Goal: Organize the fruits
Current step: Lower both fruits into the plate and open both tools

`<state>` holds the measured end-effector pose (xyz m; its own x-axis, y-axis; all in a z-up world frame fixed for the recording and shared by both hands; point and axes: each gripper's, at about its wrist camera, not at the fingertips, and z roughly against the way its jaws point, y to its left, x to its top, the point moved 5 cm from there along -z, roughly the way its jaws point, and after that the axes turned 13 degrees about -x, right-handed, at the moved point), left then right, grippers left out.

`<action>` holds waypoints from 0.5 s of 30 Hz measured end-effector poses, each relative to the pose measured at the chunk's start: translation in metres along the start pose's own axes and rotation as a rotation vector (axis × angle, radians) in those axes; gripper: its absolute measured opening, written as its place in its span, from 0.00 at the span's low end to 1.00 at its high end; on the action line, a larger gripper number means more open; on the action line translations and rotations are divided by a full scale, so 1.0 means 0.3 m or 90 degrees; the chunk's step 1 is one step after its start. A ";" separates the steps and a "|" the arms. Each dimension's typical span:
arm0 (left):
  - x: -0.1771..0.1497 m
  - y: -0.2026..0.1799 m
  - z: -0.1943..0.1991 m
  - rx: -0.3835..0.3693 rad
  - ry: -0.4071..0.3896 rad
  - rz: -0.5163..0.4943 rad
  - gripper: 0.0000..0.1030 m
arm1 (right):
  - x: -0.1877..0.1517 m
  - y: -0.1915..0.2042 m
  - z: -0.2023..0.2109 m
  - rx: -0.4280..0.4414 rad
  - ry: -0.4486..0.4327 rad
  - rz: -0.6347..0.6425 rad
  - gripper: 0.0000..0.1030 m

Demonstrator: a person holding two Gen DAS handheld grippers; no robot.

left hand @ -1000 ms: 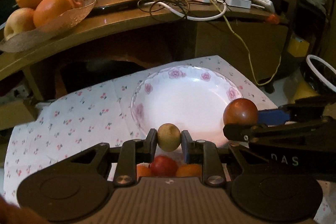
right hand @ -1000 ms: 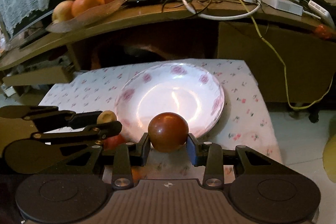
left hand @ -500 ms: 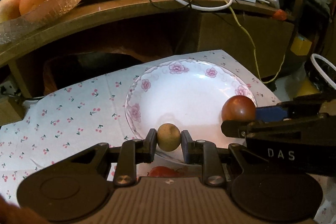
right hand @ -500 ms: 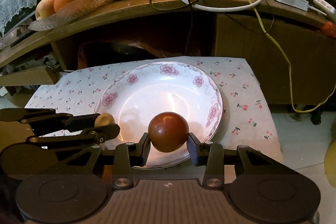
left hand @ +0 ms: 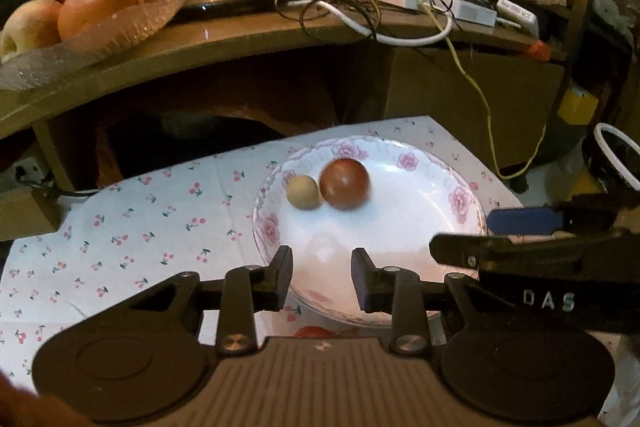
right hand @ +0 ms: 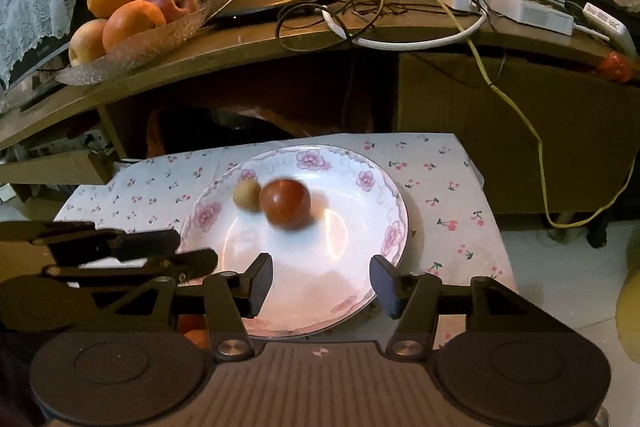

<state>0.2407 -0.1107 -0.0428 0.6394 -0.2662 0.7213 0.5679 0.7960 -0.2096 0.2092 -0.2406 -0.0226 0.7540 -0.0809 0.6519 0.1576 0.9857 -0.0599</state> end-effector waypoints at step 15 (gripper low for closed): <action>-0.031 -0.006 0.058 0.013 0.008 0.001 0.36 | -0.032 -0.014 0.032 0.000 0.006 0.015 0.56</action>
<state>0.2246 -0.1001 -0.0376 0.6462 -0.2717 0.7132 0.5568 0.8069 -0.1972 0.1952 -0.2426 -0.0212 0.7636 -0.0587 0.6430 0.1394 0.9874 -0.0753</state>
